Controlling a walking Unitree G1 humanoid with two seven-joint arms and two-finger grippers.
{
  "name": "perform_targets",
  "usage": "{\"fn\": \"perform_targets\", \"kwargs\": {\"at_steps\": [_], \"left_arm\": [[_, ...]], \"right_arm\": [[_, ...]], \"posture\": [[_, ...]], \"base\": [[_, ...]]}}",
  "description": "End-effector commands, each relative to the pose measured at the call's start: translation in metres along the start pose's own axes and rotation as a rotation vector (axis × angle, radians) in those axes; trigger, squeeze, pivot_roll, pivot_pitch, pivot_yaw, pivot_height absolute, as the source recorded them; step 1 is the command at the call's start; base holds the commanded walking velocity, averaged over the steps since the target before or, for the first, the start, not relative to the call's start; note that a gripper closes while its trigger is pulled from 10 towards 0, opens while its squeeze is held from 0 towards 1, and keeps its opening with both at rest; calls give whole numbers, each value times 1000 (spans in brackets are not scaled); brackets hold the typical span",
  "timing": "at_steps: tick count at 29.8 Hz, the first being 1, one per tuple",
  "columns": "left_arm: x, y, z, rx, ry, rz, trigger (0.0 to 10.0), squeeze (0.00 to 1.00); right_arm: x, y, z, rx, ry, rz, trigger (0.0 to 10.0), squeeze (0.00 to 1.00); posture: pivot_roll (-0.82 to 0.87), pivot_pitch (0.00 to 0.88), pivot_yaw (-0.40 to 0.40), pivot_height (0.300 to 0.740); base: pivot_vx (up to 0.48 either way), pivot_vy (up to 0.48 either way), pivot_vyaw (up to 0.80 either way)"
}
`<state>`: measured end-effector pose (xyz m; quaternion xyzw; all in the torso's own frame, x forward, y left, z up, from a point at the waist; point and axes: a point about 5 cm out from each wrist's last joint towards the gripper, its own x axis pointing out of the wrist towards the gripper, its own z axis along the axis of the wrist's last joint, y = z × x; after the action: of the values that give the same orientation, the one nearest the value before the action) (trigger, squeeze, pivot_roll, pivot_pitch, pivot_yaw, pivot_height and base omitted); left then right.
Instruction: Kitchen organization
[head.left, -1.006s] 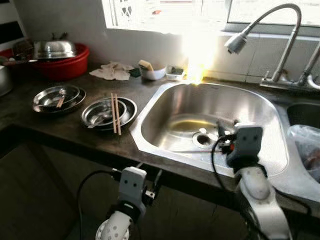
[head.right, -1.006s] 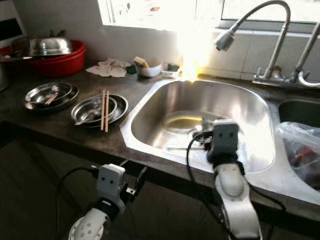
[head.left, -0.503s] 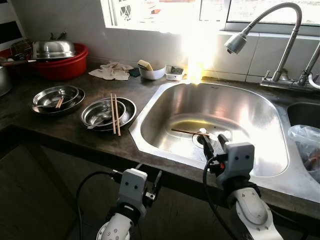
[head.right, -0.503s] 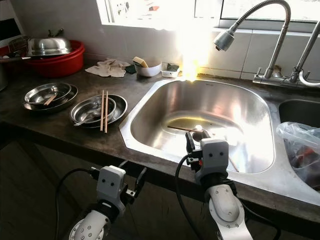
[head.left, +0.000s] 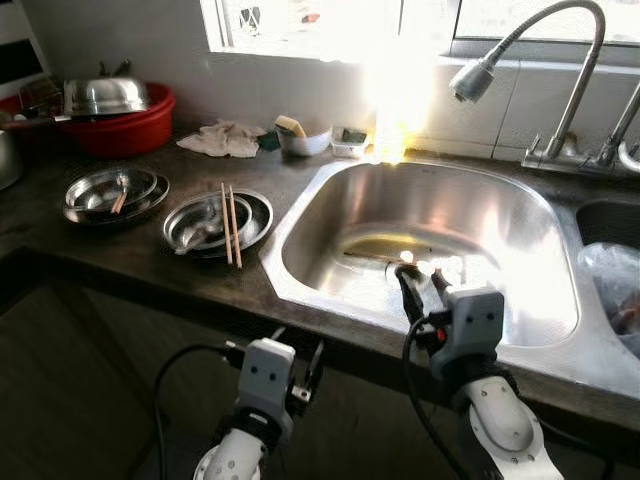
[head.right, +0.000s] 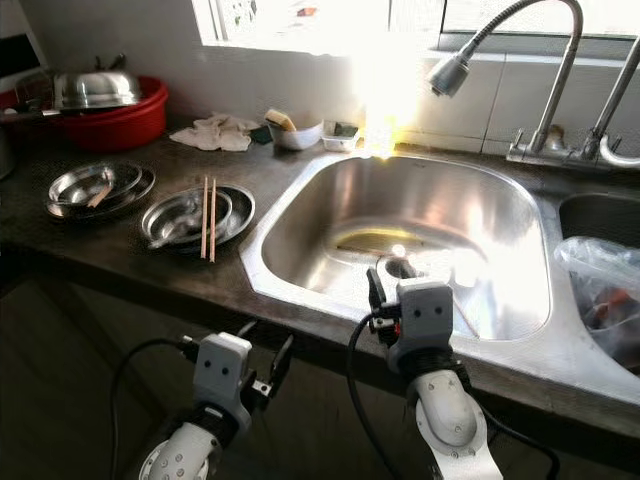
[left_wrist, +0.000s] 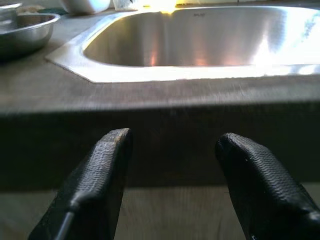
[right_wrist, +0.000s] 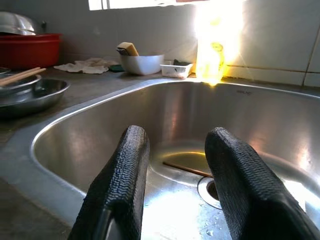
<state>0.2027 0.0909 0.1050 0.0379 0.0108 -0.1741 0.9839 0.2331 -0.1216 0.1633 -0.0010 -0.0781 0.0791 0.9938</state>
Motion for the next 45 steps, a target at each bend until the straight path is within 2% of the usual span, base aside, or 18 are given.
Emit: {"fn": "perform_targets", "kwargs": {"at_steps": [1, 13, 18, 38, 41, 45], "left_arm": [[-2, 0, 3, 13, -14, 2, 10000, 0], [-2, 0, 1, 18, -4, -2, 10000, 0], [-2, 0, 1, 18, 0, 0, 10000, 0], [-1, 0, 1, 24, 4, 4, 10000, 0], [-1, 0, 1, 22, 5, 3, 10000, 0], [-1, 0, 1, 20, 9, 9, 10000, 0]], "right_arm": [[1, 1, 4, 7, -23, 8, 10000, 0], [0, 4, 1, 9, -5, 17, 10000, 0], [-3, 3, -9, 4, 46, 13, 10000, 0], [-6, 4, -23, 2, 116, 26, 10000, 0], [-7, 5, -24, 21, 120, 36, 10000, 0], [-14, 10, -34, -2, 168, 75, 10000, 0]], "posture": [[6, 0, -4, 740], [4, 0, 1, 740], [7, 0, -1, 740], [14, 0, -5, 740], [12, 0, -3, 740], [12, 0, -6, 740]], "base": [[-307, 0, 0], [-312, 0, 0], [-308, 0, 0], [-314, 0, 0], [-312, 0, 0], [-293, 0, 0]]}}
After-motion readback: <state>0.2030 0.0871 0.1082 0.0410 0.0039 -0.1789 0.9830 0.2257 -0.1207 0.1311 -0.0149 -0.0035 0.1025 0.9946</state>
